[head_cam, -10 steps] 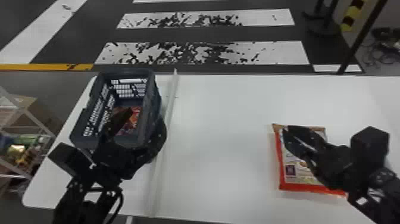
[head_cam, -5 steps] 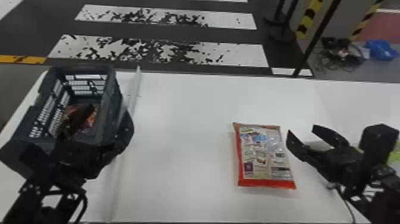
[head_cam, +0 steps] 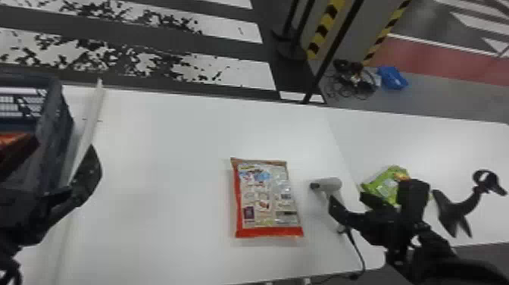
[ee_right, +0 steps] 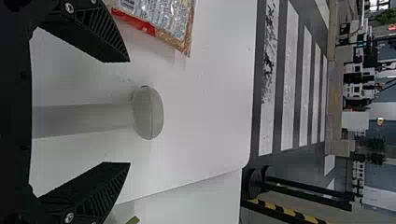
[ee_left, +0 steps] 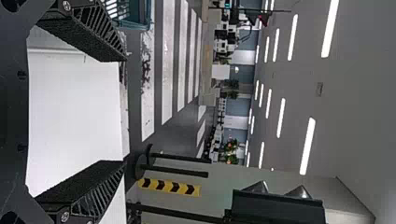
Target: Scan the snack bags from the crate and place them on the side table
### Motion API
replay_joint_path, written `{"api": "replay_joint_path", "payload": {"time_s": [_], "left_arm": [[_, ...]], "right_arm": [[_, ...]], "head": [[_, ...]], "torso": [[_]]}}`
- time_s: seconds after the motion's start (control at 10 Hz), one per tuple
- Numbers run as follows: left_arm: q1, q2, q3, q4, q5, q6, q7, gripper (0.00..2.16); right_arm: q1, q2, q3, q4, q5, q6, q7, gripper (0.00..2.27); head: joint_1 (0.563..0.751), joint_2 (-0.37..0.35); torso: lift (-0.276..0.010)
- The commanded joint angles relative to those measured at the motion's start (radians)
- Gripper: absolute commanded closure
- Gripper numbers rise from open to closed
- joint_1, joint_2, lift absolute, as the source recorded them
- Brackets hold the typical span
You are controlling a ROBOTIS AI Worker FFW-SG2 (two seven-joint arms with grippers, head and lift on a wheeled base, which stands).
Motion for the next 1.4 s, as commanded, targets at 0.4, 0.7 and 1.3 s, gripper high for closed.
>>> {"api": "replay_joint_path", "payload": {"time_s": [0.4, 0.7, 1.3], "left_arm": [[-0.003, 0.001, -0.002, 0.028, 0.000, -0.002, -0.007, 0.09], [-0.006, 0.004, -0.002, 0.039, 0.003, -0.002, -0.010, 0.09], [-0.008, 0.002, -0.002, 0.042, 0.005, -0.002, -0.013, 0.09]], "right_arm": [[-0.095, -0.058, 0.013, 0.139, -0.009, 0.095, 0.068, 0.09], [-0.154, -0.092, 0.045, 0.216, 0.009, 0.110, 0.086, 0.39], [-0.154, -0.089, 0.043, 0.212, 0.048, 0.101, 0.091, 2.24]], "head": [[0.695, -0.340], [0.695, -0.338], [0.695, -0.344]], "torso": [[-0.095], [-0.095], [-0.095]]}}
